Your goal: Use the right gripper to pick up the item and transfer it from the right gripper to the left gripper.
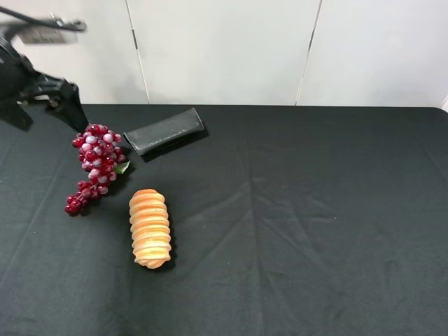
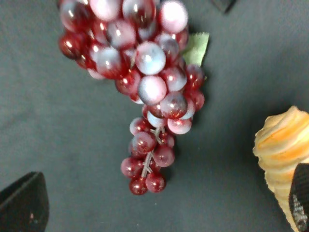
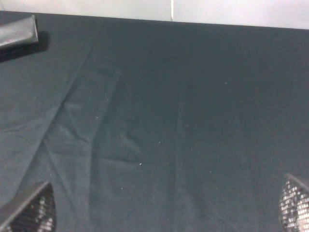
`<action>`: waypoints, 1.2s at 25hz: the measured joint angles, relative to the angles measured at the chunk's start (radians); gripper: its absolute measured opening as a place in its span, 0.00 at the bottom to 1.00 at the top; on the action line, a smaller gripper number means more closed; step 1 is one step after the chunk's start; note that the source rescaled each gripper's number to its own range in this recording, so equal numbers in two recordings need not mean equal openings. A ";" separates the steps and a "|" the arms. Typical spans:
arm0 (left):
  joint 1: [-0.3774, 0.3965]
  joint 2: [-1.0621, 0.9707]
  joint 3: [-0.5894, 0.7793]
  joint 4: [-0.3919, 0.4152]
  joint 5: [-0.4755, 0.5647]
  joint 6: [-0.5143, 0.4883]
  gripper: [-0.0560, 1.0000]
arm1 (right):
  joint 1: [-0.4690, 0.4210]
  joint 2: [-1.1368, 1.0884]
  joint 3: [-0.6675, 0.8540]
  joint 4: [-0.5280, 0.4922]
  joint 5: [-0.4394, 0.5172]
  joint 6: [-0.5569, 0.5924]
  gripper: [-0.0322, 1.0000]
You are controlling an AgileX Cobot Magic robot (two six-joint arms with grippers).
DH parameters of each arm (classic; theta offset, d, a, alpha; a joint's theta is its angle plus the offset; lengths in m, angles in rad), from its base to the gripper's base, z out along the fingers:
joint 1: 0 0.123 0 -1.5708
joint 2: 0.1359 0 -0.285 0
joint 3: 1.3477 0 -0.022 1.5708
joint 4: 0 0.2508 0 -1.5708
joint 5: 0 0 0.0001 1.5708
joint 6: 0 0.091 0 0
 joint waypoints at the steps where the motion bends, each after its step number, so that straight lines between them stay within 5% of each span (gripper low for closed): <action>1: 0.000 -0.021 -0.004 0.005 0.008 -0.001 1.00 | 0.000 0.000 0.000 0.000 0.000 0.000 1.00; 30: 0.000 -0.839 -0.007 0.043 0.324 -0.057 1.00 | 0.000 0.000 0.000 0.000 0.000 0.001 1.00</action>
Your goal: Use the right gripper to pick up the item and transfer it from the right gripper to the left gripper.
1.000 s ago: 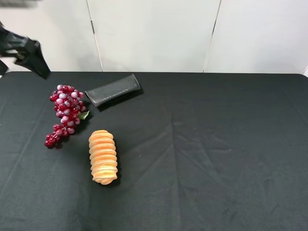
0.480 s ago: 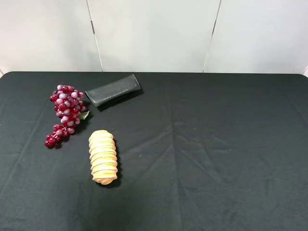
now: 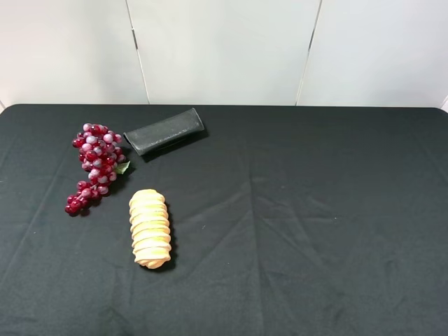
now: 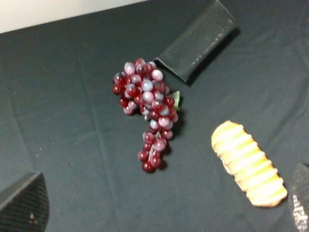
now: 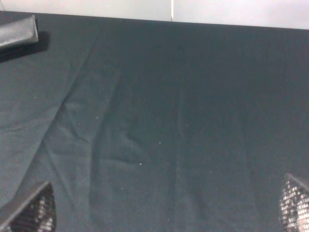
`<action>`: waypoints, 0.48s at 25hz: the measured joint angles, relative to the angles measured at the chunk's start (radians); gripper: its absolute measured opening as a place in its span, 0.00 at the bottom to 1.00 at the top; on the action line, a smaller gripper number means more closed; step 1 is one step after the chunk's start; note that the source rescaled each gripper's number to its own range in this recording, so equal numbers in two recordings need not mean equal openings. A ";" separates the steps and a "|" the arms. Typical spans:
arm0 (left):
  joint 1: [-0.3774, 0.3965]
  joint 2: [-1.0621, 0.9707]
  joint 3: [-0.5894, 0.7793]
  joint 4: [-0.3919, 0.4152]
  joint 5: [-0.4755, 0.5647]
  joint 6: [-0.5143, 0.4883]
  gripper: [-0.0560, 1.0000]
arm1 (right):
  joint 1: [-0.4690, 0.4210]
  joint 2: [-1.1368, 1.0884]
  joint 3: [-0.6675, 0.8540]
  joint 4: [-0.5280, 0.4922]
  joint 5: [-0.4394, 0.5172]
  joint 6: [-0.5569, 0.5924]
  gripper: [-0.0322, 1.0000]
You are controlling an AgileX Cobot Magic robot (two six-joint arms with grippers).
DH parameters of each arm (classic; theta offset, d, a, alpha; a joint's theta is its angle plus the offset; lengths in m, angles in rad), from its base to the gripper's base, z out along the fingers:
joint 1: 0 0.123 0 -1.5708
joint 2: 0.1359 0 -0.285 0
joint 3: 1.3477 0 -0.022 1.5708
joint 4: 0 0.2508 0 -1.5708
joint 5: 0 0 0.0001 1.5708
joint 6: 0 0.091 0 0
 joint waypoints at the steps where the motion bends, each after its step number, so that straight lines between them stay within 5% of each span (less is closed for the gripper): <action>1: 0.000 -0.026 0.000 0.000 0.001 0.000 1.00 | 0.000 0.000 0.000 0.000 0.000 0.000 1.00; 12: 0.000 -0.287 0.025 0.003 0.003 -0.056 1.00 | 0.000 0.000 0.000 0.000 0.000 0.000 1.00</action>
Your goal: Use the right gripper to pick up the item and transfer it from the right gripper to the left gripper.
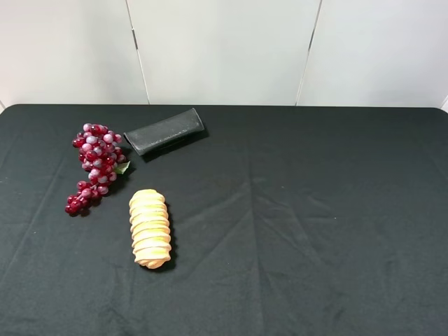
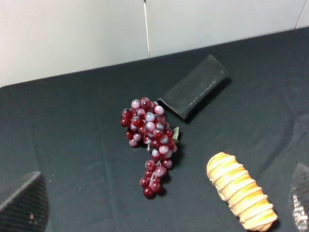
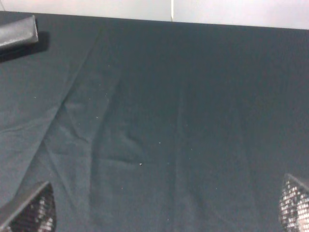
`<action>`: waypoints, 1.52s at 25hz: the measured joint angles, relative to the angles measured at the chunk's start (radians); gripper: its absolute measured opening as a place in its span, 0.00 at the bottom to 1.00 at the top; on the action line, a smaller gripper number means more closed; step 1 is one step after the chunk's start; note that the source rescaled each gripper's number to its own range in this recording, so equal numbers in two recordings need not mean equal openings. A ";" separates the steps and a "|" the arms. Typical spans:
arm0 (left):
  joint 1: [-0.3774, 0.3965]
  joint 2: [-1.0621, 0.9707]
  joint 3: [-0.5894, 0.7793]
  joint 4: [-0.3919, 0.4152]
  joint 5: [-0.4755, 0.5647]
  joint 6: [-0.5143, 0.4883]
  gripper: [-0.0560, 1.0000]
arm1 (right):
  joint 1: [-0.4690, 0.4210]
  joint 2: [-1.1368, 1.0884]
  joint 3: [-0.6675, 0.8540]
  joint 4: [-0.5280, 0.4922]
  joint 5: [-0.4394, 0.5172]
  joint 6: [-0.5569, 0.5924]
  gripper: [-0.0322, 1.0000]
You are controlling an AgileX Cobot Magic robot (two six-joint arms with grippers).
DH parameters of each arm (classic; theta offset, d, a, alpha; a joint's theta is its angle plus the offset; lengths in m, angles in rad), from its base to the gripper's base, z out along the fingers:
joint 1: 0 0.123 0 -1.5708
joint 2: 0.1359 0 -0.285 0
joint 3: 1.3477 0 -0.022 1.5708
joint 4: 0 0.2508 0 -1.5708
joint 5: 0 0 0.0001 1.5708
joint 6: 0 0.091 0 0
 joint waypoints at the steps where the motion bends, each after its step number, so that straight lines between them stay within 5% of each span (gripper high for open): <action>1: 0.000 -0.032 0.020 0.000 0.000 -0.011 1.00 | 0.000 0.000 0.000 0.000 0.000 0.000 1.00; 13: 0.000 -0.403 0.356 0.086 0.000 -0.117 1.00 | 0.000 0.000 0.000 0.000 -0.001 0.000 1.00; 26: 0.000 -0.417 0.619 0.124 -0.090 -0.123 1.00 | 0.000 0.000 0.000 0.001 -0.001 0.000 1.00; 38: 0.000 -0.417 0.623 0.123 -0.103 -0.123 1.00 | 0.000 0.000 0.000 0.004 0.000 0.000 1.00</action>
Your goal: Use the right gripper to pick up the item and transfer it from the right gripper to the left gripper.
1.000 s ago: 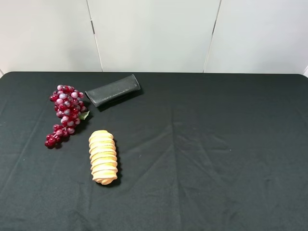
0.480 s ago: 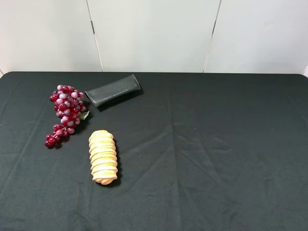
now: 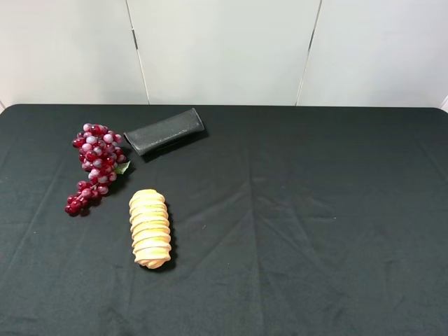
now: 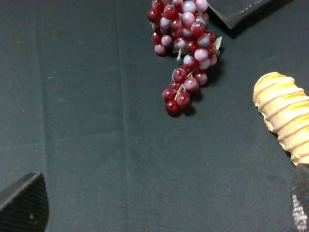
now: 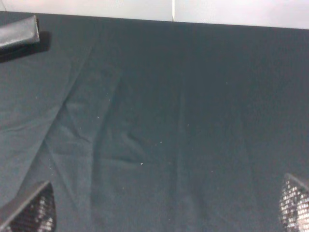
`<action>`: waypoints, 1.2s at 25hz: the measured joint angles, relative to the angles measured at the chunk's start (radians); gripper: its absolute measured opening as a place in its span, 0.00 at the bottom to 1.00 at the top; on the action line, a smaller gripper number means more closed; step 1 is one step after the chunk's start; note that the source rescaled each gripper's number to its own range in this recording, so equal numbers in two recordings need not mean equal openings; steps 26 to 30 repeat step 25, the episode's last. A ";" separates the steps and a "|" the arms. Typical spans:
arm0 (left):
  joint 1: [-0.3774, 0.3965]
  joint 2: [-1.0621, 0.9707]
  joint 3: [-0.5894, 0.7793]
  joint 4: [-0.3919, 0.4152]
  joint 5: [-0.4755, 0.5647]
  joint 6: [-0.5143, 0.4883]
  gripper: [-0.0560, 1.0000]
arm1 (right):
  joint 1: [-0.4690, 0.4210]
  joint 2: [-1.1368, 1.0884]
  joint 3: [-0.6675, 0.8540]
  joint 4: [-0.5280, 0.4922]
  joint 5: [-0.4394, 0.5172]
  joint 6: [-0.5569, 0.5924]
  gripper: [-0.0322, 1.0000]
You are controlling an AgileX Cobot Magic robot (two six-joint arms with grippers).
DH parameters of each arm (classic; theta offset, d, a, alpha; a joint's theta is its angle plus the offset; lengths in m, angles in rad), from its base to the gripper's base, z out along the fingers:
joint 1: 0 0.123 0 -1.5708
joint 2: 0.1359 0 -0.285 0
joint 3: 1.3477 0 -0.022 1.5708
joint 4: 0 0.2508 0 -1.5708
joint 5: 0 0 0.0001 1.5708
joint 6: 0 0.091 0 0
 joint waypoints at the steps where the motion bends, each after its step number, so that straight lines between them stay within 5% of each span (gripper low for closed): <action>1: 0.000 0.000 0.000 0.000 0.000 0.000 1.00 | 0.000 0.000 0.000 0.000 0.000 0.000 1.00; 30: 0.000 0.000 0.000 -0.001 0.000 0.000 1.00 | -0.088 0.000 0.000 0.000 0.000 0.000 1.00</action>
